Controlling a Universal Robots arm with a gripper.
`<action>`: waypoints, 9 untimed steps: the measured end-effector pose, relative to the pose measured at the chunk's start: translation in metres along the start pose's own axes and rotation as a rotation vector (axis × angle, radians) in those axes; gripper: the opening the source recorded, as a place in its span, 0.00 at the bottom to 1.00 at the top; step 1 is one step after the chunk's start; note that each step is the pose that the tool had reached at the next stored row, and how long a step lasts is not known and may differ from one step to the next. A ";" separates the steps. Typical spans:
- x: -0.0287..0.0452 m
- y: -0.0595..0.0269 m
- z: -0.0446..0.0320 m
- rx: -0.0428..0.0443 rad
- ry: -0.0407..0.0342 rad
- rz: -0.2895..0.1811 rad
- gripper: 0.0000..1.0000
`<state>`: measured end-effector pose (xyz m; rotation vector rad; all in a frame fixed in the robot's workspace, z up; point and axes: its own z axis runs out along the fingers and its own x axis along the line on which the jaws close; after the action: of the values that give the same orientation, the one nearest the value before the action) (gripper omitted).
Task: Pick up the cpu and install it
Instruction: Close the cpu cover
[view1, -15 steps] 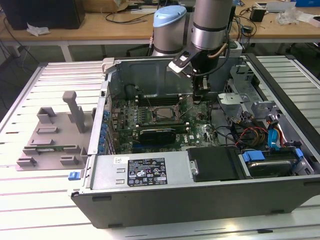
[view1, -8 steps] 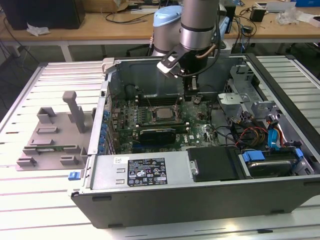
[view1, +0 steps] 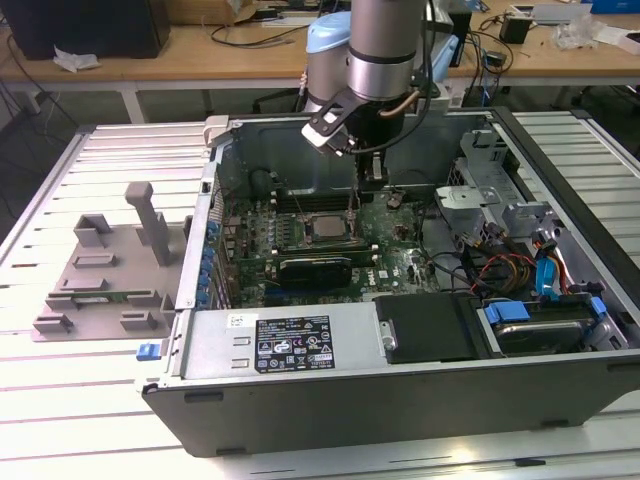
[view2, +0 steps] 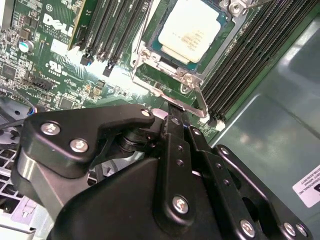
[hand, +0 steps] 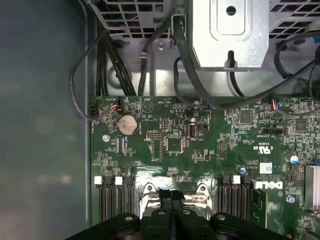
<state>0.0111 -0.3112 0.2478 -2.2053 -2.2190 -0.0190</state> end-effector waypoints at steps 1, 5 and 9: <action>0.0002 -0.0006 0.0001 -0.0001 0.0001 0.000 0.11; 0.0016 -0.0039 0.0005 0.0000 0.0001 0.000 0.11; 0.0022 -0.0058 0.0008 -0.0001 0.0001 0.000 0.11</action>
<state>0.0052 -0.3091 0.2471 -2.2054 -2.2189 -0.0191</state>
